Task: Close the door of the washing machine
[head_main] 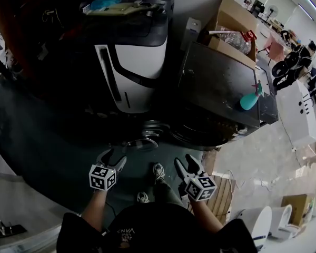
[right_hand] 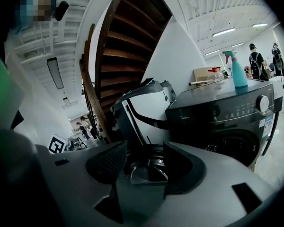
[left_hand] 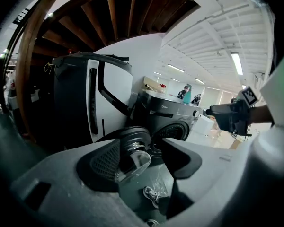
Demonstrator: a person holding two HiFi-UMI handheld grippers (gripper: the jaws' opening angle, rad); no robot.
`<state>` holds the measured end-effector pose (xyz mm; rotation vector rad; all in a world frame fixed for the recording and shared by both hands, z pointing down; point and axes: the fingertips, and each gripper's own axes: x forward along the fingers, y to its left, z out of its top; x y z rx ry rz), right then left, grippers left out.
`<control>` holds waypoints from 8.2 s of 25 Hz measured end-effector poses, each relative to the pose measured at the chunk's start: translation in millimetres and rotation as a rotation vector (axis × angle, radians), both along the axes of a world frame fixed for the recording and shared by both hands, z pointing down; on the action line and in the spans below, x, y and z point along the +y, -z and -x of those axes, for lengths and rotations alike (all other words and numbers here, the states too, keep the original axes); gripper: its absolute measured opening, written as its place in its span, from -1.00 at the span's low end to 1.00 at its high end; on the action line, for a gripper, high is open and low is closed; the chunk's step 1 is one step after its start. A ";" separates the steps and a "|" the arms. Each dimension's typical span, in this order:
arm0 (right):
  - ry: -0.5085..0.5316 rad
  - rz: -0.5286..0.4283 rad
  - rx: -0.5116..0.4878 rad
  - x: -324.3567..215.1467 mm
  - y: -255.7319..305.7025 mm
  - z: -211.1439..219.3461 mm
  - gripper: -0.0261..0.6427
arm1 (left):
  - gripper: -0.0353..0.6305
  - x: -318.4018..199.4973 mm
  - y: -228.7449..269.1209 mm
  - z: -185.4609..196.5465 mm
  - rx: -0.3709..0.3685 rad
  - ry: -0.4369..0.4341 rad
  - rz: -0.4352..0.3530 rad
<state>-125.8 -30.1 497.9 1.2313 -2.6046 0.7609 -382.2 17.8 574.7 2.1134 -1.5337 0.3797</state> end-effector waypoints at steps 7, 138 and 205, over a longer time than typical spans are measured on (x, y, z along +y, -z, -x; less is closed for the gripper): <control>0.089 0.032 0.028 -54.8 -21.5 12.9 -0.28 | -0.08 -56.8 -22.6 9.4 -0.022 0.036 0.049; -0.515 0.404 -0.068 -149.6 -254.2 -367.8 -0.92 | -0.87 -219.8 -143.7 -517.2 -0.106 -0.579 0.293; -0.678 0.161 0.015 -109.9 -132.9 -348.8 -0.92 | -0.88 -181.0 -56.0 -442.9 0.019 -0.500 0.129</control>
